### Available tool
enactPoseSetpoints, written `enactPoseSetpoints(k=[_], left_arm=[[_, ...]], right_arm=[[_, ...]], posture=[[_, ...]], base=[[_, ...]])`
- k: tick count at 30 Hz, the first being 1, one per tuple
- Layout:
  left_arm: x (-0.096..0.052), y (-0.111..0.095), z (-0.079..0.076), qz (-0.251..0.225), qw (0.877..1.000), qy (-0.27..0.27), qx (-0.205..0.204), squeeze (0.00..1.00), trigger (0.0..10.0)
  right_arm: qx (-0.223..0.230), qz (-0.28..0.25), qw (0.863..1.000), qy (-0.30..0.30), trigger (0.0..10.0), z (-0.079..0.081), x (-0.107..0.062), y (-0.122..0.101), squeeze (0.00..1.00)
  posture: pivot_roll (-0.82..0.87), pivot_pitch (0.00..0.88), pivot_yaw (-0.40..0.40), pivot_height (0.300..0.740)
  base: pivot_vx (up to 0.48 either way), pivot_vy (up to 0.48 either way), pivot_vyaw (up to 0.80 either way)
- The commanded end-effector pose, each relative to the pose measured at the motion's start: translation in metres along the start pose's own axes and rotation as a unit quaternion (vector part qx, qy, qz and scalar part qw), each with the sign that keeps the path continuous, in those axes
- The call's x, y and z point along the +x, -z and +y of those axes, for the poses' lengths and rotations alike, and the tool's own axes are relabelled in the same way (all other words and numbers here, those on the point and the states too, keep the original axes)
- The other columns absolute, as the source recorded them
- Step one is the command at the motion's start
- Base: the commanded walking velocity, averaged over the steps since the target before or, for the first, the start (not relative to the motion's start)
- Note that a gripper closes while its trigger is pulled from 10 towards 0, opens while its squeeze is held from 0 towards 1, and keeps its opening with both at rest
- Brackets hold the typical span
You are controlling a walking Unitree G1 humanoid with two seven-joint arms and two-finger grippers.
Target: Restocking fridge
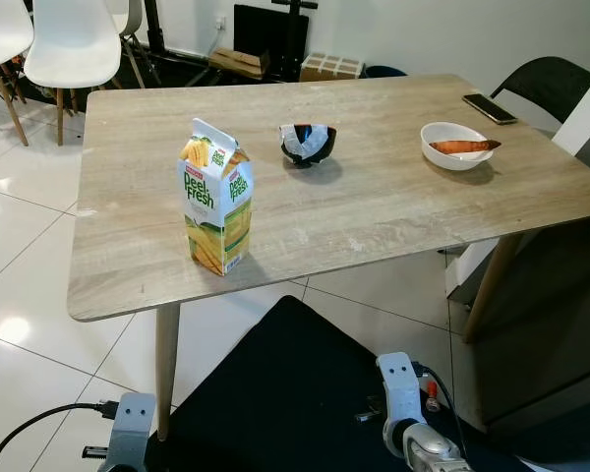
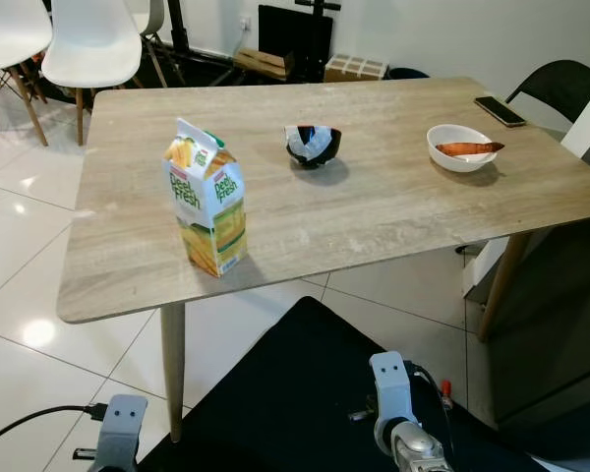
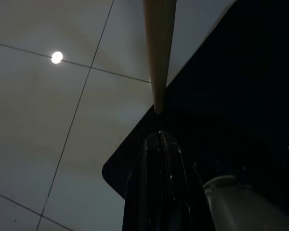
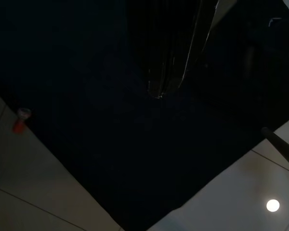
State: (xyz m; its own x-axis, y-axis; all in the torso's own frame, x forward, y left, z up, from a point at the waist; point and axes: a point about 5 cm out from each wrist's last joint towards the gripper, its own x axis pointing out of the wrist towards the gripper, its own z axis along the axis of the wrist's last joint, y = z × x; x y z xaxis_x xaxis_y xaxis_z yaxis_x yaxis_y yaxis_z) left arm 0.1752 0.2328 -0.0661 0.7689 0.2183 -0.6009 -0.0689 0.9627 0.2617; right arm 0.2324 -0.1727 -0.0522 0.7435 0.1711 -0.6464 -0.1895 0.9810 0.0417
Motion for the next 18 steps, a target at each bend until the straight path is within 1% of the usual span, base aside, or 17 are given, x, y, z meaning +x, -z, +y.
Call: enactPoseSetpoints(k=[1,5,8,10,14,17,18], left_arm=[[-0.002,0.006,0.0048,0.012,1.0,-0.001,0.011,0.0,10.0],[-0.0017,0.0058,0.0093,0.013,1.0,-0.014,0.003,0.0,10.0],[-0.0027,0.008,0.0091,0.017,1.0,-0.008,0.01,0.0,10.0],[-0.0026,0.0086,0.0089,0.02,1.0,-0.008,0.012,0.0,10.0],[-0.0008,0.0061,0.0089,0.021,1.0,-0.011,0.011,0.0,10.0],[0.0002,0.0043,0.0076,0.02,1.0,-0.012,0.01,0.0,10.0],[-0.0007,0.0068,0.007,0.025,1.0,-0.004,0.017,0.0,10.0]], right_arm=[[0.004,-0.002,1.0,0.006,10.0,-0.0009,-0.0007,0.0012,0.0],[-0.006,0.006,1.0,0.005,10.0,0.0003,-0.0015,0.0053,0.0],[0.005,0.007,1.0,0.015,10.0,-0.003,-0.0029,0.0072,0.0],[0.009,0.006,1.0,0.019,10.0,-0.0055,-0.0036,0.0077,0.0],[0.006,0.01,1.0,0.02,10.0,-0.008,-0.0047,0.0091,0.0],[0.003,0.012,1.0,0.02,10.0,-0.0094,-0.0053,0.01,0.0],[0.011,0.01,0.999,0.028,10.0,-0.0095,-0.0051,0.0095,0.0]], posture=[[-0.01,0.107,-0.078,0.74],[0.0,0.102,-0.071,0.74],[-0.02,0.087,-0.057,0.74],[-0.02,0.089,-0.062,0.74],[-0.01,0.079,-0.073,0.74],[-0.02,0.071,-0.061,0.74],[-0.03,0.066,-0.048,0.74]], base=[[0.0,0.0,0.0],[0.0,0.0,0.0],[0.0,0.0,0.0],[0.0,0.0,0.0],[0.0,0.0,0.0],[0.0,0.0,0.0],[0.0,0.0,0.0]])
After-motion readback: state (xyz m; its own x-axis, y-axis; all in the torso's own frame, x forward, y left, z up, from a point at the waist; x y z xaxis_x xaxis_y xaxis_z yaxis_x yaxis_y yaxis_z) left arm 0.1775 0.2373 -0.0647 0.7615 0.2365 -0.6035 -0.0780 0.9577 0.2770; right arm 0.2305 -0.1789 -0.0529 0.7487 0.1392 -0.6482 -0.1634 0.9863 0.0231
